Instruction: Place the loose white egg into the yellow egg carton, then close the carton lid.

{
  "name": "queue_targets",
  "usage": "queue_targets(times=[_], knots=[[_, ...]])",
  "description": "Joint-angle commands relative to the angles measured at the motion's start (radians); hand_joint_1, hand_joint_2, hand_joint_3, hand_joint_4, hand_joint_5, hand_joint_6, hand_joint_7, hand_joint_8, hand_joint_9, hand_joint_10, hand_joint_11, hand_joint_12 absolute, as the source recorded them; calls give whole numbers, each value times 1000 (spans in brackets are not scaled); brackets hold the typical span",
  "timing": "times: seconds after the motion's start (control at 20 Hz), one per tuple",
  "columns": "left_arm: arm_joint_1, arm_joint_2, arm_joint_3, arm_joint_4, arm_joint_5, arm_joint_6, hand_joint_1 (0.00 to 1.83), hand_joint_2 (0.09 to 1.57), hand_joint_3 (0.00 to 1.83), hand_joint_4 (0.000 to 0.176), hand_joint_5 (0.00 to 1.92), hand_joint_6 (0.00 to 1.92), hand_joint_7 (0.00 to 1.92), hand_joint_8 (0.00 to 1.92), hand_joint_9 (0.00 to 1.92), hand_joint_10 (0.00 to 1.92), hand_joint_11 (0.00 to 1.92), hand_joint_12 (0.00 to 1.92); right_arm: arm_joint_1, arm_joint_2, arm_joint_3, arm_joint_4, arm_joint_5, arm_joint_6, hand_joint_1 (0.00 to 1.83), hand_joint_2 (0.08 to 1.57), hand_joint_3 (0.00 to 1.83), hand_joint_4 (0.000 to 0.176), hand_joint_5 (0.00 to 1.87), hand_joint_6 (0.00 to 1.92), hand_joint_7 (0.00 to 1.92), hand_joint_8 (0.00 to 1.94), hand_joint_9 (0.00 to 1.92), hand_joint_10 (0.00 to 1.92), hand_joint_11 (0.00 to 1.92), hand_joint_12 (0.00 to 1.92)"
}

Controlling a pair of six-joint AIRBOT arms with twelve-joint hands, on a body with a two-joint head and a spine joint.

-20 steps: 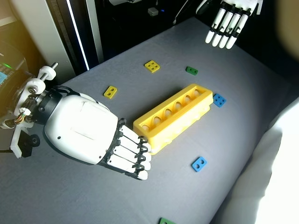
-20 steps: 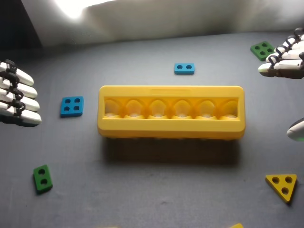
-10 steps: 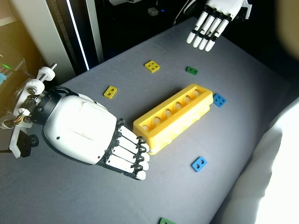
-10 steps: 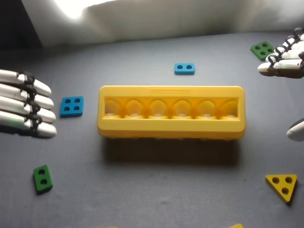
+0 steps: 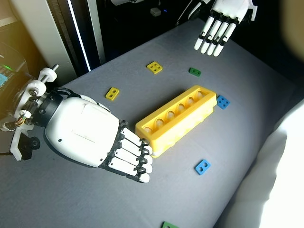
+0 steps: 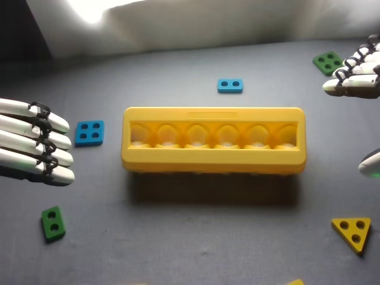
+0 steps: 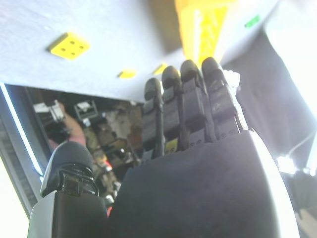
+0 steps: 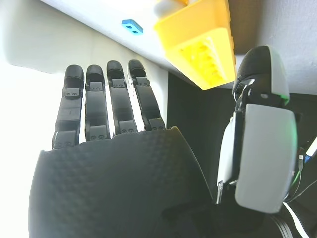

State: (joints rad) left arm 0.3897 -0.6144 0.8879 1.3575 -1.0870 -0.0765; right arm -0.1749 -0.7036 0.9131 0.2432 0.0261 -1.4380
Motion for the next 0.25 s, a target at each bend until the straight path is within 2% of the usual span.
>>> queue_targets(times=[0.0,0.2], knots=[[-8,13,7,-75,-48,-6,0,1193,0,0,277,2,275,3,207,3,0,352,8,14,1,3,104,-1,346,921,0,0,120,1,86,2,49,0,0,192],[-7,14,2,-76,-44,-16,0,1198,1,0,276,2,281,2,214,2,0,352,8,14,-2,3,104,-1,337,931,2,0,127,1,86,0,42,0,0,185]])
